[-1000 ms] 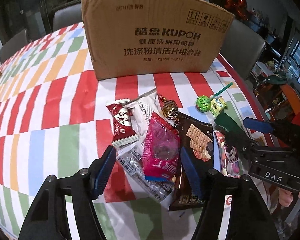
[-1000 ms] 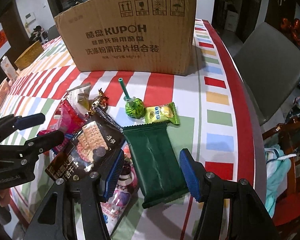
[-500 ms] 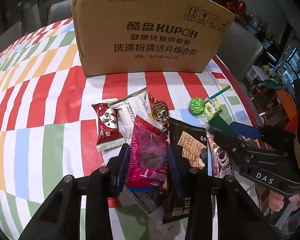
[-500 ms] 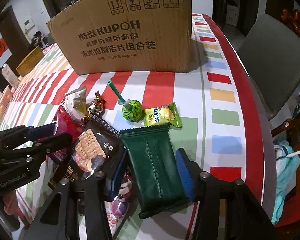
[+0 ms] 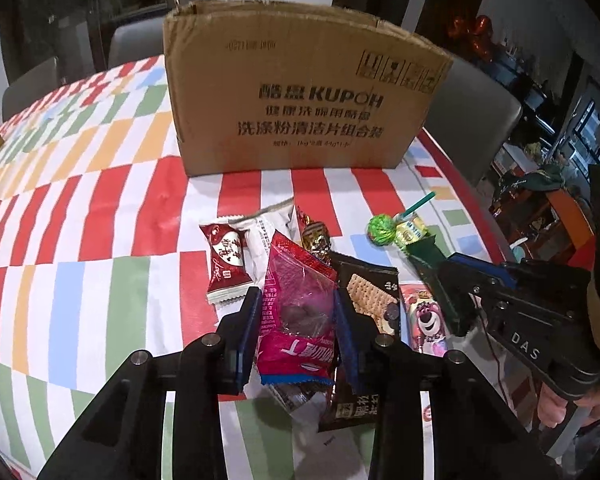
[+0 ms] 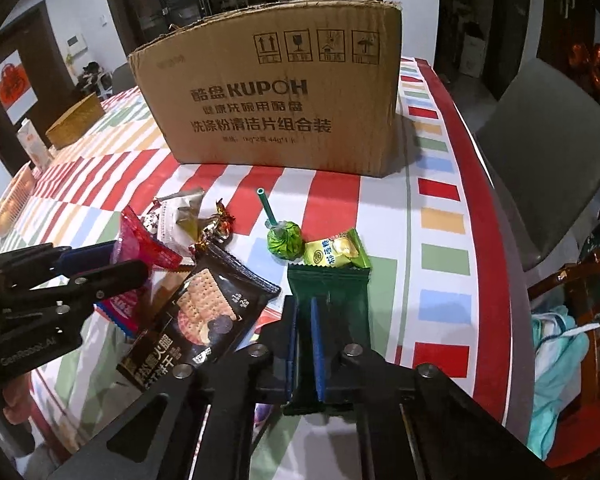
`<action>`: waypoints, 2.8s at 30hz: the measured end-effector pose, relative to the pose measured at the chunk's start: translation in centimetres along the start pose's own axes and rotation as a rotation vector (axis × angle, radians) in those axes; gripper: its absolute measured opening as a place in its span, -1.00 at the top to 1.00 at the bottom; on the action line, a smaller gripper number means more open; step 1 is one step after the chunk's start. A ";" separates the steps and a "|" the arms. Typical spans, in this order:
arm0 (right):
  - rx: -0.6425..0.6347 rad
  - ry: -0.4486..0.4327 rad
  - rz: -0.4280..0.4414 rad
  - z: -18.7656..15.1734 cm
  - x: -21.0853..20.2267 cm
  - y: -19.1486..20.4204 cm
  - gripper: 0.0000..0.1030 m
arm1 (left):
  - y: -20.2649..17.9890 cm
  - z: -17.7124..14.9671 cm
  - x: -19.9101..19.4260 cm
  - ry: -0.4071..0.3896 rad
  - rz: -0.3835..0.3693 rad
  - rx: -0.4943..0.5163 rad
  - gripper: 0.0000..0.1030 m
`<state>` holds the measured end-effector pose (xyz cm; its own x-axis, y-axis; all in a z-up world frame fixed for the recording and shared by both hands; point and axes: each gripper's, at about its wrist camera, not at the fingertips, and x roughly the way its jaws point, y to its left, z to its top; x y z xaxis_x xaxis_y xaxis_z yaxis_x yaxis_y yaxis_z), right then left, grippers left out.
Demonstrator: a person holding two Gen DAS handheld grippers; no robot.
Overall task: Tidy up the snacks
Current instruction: 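Grasp the dark green packet with the right tool while the left tool grasps the pink packet, then lift the green packet over the box with the right tool while the left tool carries the pink packet, then open the right tool to drop the green packet while the left tool releases the pink packet into the box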
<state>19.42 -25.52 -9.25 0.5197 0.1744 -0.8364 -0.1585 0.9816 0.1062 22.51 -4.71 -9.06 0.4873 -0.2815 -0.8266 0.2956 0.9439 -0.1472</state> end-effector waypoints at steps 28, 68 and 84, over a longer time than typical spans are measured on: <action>0.076 0.048 0.043 -1.5 1.6 -2.3 0.15 | -2.7 -0.8 -1.4 -0.020 -0.017 0.028 0.31; 0.006 -0.402 0.054 11.5 -11.4 0.7 0.15 | -1.8 12.4 -12.6 -0.418 0.035 0.066 0.31; 0.005 -0.294 0.044 20.2 -6.6 -0.2 0.15 | 0.8 20.4 -7.0 -0.295 0.077 0.052 0.31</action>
<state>32.92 -25.28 7.13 0.7336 0.2307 -0.6392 -0.1824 0.9729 0.1418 36.15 -5.57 7.68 0.7249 -0.2551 -0.6398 0.2870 0.9563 -0.0560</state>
